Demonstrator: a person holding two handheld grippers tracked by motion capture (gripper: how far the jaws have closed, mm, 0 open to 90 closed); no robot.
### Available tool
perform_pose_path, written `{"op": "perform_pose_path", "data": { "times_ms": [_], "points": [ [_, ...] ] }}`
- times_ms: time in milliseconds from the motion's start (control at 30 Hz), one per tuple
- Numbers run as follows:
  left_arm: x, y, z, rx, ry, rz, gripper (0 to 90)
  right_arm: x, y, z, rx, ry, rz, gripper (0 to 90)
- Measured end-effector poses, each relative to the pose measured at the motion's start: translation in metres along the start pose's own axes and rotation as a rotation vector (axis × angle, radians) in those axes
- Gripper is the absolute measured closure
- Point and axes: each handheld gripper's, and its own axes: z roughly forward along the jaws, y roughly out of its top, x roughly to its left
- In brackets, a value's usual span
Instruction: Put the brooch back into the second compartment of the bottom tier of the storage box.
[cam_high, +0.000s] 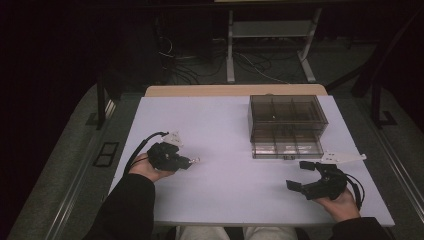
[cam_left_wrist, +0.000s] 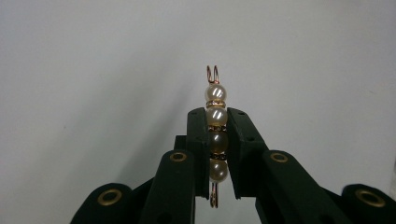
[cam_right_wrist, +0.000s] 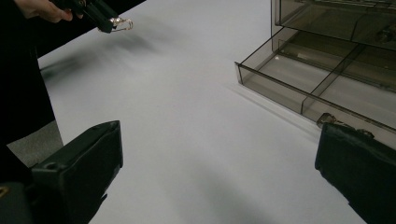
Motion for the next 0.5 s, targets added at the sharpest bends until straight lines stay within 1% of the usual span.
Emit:
{"op": "perform_pose_path", "data": {
  "times_ms": [133,200,267,333,400,433,467,500],
  "points": [
    [-0.001,0.007,-0.001,-0.002,-0.005,0.009,79.3,0.0,0.0,0.0,0.0,0.0,-0.001,0.6],
    [-0.002,0.011,-0.001,-0.011,-0.006,0.016,79.3,0.0,0.0,0.0,0.001,0.0,-0.002,0.5],
    [-0.002,0.015,0.0,-0.008,-0.006,0.03,79.3,0.0,0.0,0.0,0.002,0.0,-0.004,0.5],
    [-0.003,0.018,0.001,-0.015,-0.01,0.026,79.3,0.0,0.0,0.0,0.002,0.001,-0.003,0.5],
    [-0.003,0.022,0.001,-0.014,-0.012,0.036,79.3,0.0,0.0,0.0,0.002,0.001,-0.002,0.5],
    [-0.004,0.024,0.002,-0.021,-0.012,0.033,79.3,0.0,0.0,0.0,0.001,0.002,-0.002,0.5],
    [-0.004,0.026,0.002,-0.02,-0.014,0.042,79.3,0.0,0.0,0.0,0.001,0.002,-0.002,0.6],
    [-0.005,0.028,0.003,-0.023,-0.018,0.037,79.3,0.0,0.0,0.0,0.0,0.001,-0.002,0.5]
  ]
}}
